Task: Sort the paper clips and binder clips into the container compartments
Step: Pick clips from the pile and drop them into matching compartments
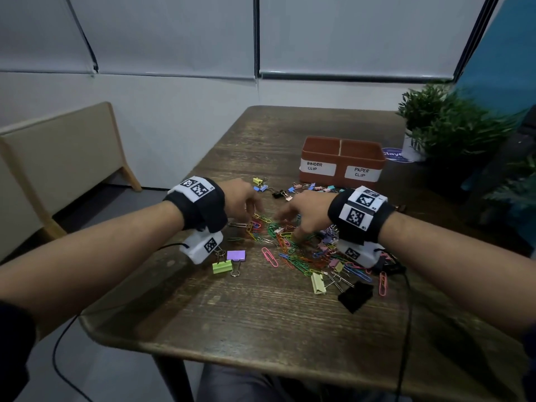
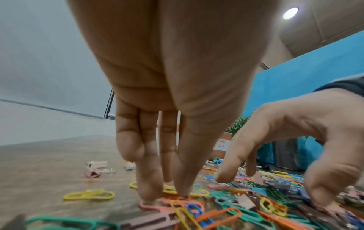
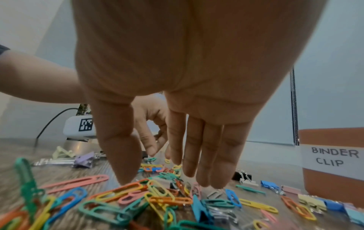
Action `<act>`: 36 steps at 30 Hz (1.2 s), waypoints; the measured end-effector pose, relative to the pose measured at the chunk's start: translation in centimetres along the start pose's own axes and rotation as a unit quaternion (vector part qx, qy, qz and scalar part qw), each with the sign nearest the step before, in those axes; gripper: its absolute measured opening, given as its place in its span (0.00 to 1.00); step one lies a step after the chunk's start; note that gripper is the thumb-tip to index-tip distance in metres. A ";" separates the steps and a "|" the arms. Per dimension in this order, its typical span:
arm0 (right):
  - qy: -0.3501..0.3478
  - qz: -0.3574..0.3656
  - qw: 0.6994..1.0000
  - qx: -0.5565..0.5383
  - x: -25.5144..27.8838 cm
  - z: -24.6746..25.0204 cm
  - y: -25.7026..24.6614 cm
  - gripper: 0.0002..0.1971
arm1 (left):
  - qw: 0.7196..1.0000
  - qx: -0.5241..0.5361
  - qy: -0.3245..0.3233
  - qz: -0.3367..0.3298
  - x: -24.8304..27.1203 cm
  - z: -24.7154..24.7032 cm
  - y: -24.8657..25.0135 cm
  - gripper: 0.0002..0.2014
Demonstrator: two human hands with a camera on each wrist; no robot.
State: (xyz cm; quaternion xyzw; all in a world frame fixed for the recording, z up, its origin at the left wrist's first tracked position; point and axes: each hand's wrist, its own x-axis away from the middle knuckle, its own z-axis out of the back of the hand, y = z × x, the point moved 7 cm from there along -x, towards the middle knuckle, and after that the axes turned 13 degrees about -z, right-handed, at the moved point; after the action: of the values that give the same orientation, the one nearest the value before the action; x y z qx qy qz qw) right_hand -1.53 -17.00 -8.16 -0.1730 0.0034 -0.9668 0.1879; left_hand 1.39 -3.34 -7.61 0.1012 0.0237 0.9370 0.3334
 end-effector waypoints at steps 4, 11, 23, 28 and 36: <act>0.026 -0.018 0.999 0.007 0.1 0.5 0.6 0.41 | 1.000 0.003 -0.014 0.019 0.7 0.1 -0.4 0.34; 0.024 -0.027 0.999 0.024 -1.0 -0.4 0.4 0.37 | 0.997 0.018 -0.070 -0.019 -0.2 -1.9 0.5 0.35; 0.086 -0.041 0.994 0.057 -2.5 -0.1 0.4 0.22 | 0.998 -0.029 0.013 -0.058 -1.3 -1.8 1.0 0.11; 0.102 -0.023 0.994 0.038 -2.1 0.2 0.7 0.21 | 0.997 -0.061 0.015 -0.054 -1.4 -1.6 0.9 0.11; 0.121 -0.051 0.965 -0.226 -1.0 3.2 5.3 0.06 | 0.997 0.001 0.062 -0.046 -1.2 1.9 -0.2 0.06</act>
State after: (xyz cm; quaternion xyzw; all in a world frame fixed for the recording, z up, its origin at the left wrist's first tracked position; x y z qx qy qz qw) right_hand 2.33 -21.38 -5.84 -0.0923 0.2355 -0.9630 0.0927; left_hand 2.83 -4.02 -6.03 0.0415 0.0499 0.9251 0.3742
